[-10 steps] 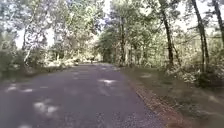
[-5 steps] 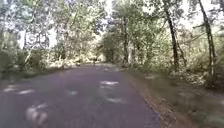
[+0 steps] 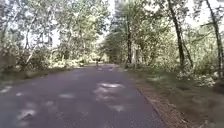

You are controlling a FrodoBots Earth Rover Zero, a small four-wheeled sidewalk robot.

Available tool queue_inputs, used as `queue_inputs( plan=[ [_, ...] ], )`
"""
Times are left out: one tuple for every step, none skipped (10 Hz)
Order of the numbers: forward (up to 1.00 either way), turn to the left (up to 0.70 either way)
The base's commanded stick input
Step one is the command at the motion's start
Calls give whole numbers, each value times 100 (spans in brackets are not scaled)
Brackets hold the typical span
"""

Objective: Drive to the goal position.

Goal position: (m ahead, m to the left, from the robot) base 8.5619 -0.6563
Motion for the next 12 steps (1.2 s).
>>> queue_inputs(
  plan=[
    [45,27],
    [45,27],
    [45,27],
    [45,9],
    [45,0],
    [45,0],
    [45,0],
    [45,0],
    [45,0],
    [45,0],
    [45,0],
    [45,0]
  ],
)
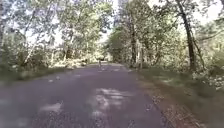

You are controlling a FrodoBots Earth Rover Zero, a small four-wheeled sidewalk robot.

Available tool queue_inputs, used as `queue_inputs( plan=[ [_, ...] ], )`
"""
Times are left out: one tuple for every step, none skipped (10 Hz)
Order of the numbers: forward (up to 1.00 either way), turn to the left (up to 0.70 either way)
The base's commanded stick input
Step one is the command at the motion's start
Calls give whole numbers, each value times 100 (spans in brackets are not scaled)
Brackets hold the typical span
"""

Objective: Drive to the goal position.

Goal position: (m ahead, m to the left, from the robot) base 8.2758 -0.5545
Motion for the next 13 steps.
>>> queue_inputs(
  plan=[
    [45,0],
    [45,0],
    [45,0],
    [45,0],
    [45,0],
    [45,0],
    [45,0],
    [45,0],
    [45,0],
    [45,0],
    [45,0],
    [45,0],
    [45,0]
  ],
)
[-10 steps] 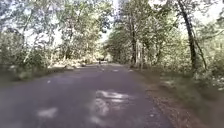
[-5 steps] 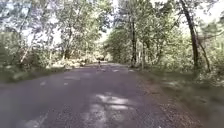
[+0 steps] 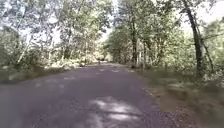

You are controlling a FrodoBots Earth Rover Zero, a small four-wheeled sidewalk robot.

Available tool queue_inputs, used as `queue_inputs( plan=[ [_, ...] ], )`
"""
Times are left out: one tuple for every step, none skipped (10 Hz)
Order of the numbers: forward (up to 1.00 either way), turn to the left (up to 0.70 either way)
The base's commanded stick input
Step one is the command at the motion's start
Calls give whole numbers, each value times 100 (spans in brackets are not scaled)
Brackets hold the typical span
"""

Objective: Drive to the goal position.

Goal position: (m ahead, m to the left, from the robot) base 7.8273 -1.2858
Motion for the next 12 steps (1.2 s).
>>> queue_inputs(
  plan=[
    [45,0],
    [45,0],
    [45,0],
    [45,0],
    [45,0],
    [45,0],
    [45,0],
    [45,0],
    [45,0],
    [45,0],
    [45,0],
    [45,0]
  ],
)
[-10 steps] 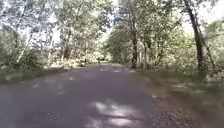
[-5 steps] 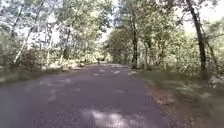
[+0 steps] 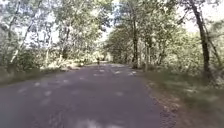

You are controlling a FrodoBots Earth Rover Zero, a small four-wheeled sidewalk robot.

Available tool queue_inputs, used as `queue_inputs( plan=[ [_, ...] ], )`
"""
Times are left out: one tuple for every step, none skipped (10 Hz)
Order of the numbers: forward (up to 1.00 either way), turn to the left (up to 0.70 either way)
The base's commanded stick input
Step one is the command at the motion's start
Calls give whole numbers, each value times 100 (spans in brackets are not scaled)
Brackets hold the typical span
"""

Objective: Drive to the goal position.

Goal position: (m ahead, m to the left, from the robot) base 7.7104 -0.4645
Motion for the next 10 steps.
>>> queue_inputs(
  plan=[
    [45,0],
    [45,0],
    [45,0],
    [45,0],
    [45,0],
    [45,0],
    [45,0],
    [45,0],
    [45,0],
    [45,0]
  ],
)
